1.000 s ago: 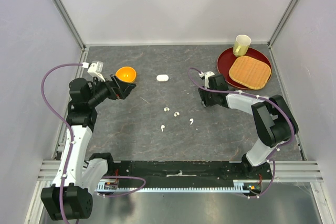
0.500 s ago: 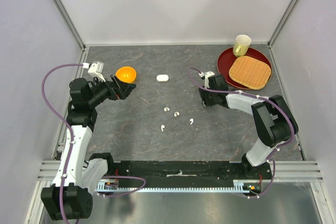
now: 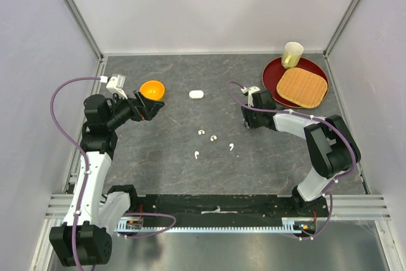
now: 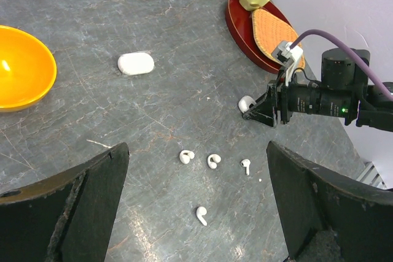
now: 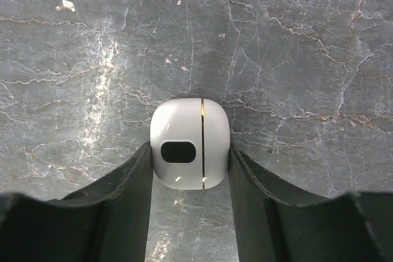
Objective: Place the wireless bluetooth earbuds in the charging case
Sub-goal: Pick up the charging case at the center of the board.
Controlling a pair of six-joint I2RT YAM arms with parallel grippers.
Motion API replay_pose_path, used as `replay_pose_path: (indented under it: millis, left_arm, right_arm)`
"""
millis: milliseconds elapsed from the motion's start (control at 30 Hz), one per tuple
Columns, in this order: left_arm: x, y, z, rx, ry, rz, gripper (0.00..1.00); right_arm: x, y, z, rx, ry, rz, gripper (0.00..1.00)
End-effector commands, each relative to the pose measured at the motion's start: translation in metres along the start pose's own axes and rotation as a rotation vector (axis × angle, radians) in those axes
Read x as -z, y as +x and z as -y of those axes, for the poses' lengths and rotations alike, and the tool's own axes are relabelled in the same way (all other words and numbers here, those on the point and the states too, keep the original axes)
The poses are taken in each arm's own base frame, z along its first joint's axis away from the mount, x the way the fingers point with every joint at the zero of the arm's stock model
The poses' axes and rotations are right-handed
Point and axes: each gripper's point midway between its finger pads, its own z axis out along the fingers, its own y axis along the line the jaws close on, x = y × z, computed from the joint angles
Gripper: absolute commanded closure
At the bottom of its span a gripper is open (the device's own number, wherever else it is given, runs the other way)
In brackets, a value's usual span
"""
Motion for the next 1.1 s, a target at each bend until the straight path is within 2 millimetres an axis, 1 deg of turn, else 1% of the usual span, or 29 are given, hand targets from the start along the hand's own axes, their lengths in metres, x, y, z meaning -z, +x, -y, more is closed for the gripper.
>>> replay_pose_path:
  millis: [0, 33, 67, 133, 200, 233, 267, 300, 333, 367, 400, 433, 467, 533, 567, 600, 633, 667, 700, 733, 767, 800, 833, 867, 933, 967, 1000, 1033, 1067]
  left_arm:
    - [0.0, -0.002, 0.005, 0.012, 0.022, 0.001, 0.01]
    - [0.0, -0.003, 0.006, 0.011, 0.028, 0.003, 0.01]
    - [0.0, -0.004, 0.007, 0.017, 0.03, 0.008, 0.01]
    - [0.0, -0.006, 0.007, 0.025, 0.032, 0.02, 0.01]
    - [-0.002, -0.009, 0.01, 0.049, 0.044, 0.036, 0.01]
    - [-0.002, -0.01, 0.014, 0.059, 0.066, 0.035, 0.01]
    - [-0.003, -0.013, 0.018, 0.079, 0.083, 0.039, 0.0]
    - [-0.004, -0.011, 0.019, 0.099, 0.094, 0.027, 0.0]
    - [-0.003, -0.007, 0.027, 0.103, 0.142, -0.003, 0.0]
    - [-0.002, -0.006, 0.031, 0.104, 0.171, -0.017, 0.0]
    - [-0.004, -0.004, 0.034, 0.095, 0.207, -0.022, 0.0]
    - [-0.002, 0.002, 0.042, 0.097, 0.267, -0.047, 0.0]
    - [-0.002, 0.01, 0.044, 0.136, 0.296, -0.065, 0.0]
    - [-0.002, 0.017, 0.049, 0.147, 0.345, -0.097, 0.0]
    - [-0.003, 0.023, 0.05, 0.155, 0.356, -0.117, 0.0]
    - [-0.004, 0.028, 0.051, 0.167, 0.356, -0.136, 0.0]
    - [-0.005, 0.029, 0.053, 0.16, 0.358, -0.138, 0.0]
    - [-0.006, 0.037, 0.066, 0.146, 0.39, -0.163, 0.0]
    - [-0.008, 0.041, 0.073, 0.134, 0.4, -0.17, 0.0]
    - [-0.011, 0.044, 0.076, 0.127, 0.378, -0.171, 0.0]
    - [-0.013, 0.053, 0.09, 0.091, 0.407, -0.197, 0.0]
    - [-0.015, 0.056, 0.094, 0.078, 0.406, -0.205, 0.0]
    - [-0.018, 0.06, 0.095, 0.077, 0.387, -0.213, 0.0]
    - [-0.019, 0.068, 0.103, 0.068, 0.408, -0.239, 0.0]
    - [-0.023, 0.076, 0.106, 0.071, 0.402, -0.255, 0.0]
    - [-0.024, 0.085, 0.109, 0.075, 0.406, -0.279, 0.0]
    - [-0.026, 0.09, 0.109, 0.077, 0.395, -0.288, 0.0]
    - [-0.029, 0.092, 0.109, 0.08, 0.379, -0.287, 0.0]
    - [-0.029, 0.099, 0.114, 0.081, 0.388, -0.306, 0.01]
  right_arm:
    - [0.006, 0.004, -0.003, 0.002, -0.013, -0.013, 0.7]
    - [0.008, 0.001, -0.003, 0.001, -0.014, -0.002, 0.74]
    - [0.012, -0.003, -0.006, -0.001, -0.032, 0.014, 0.81]
    - [0.019, -0.01, -0.018, 0.005, -0.098, 0.04, 0.87]
    - [0.035, -0.028, -0.032, 0.03, -0.165, 0.112, 0.89]
    - [0.043, -0.032, -0.046, 0.05, -0.236, 0.134, 0.89]
    - [0.058, -0.043, -0.06, 0.077, -0.283, 0.182, 0.89]
    - [0.067, -0.048, -0.071, 0.129, -0.326, 0.211, 0.89]
    - [0.075, -0.05, -0.083, 0.206, -0.379, 0.238, 0.89]
    - [0.088, -0.055, -0.096, 0.264, -0.403, 0.274, 0.89]
    - [0.094, -0.057, -0.102, 0.294, -0.411, 0.292, 0.91]
    - [0.104, -0.061, -0.107, 0.351, -0.421, 0.328, 0.91]
    - [0.11, -0.058, -0.119, 0.395, -0.463, 0.34, 0.92]
    - [0.117, -0.054, -0.127, 0.455, -0.485, 0.365, 0.94]
    - [0.126, -0.055, -0.136, 0.515, -0.498, 0.403, 0.94]
    - [0.13, -0.058, -0.14, 0.545, -0.5, 0.434, 0.95]
    - [0.136, -0.055, -0.143, 0.572, -0.504, 0.461, 0.95]
    - [0.14, -0.053, -0.151, 0.628, -0.516, 0.492, 0.97]
    - [0.145, -0.054, -0.156, 0.658, -0.526, 0.527, 0.97]
    - [0.15, -0.054, -0.159, 0.685, -0.526, 0.565, 0.98]
    - [0.154, -0.054, -0.164, 0.701, -0.528, 0.587, 1.0]
    - [0.159, -0.058, -0.167, 0.71, -0.528, 0.621, 1.0]
    - [0.162, -0.057, -0.168, 0.716, -0.533, 0.637, 1.0]
    - [0.164, -0.057, -0.171, 0.72, -0.533, 0.646, 1.0]
    - [0.17, -0.059, -0.174, 0.734, -0.528, 0.674, 1.0]
    - [0.173, -0.056, -0.179, 0.749, -0.537, 0.681, 1.0]
    - [0.176, -0.058, -0.181, 0.761, -0.53, 0.705, 1.0]
    - [0.177, -0.055, -0.181, 0.769, -0.521, 0.715, 1.0]
    - [0.182, -0.055, -0.187, 0.784, -0.534, 0.738, 1.0]
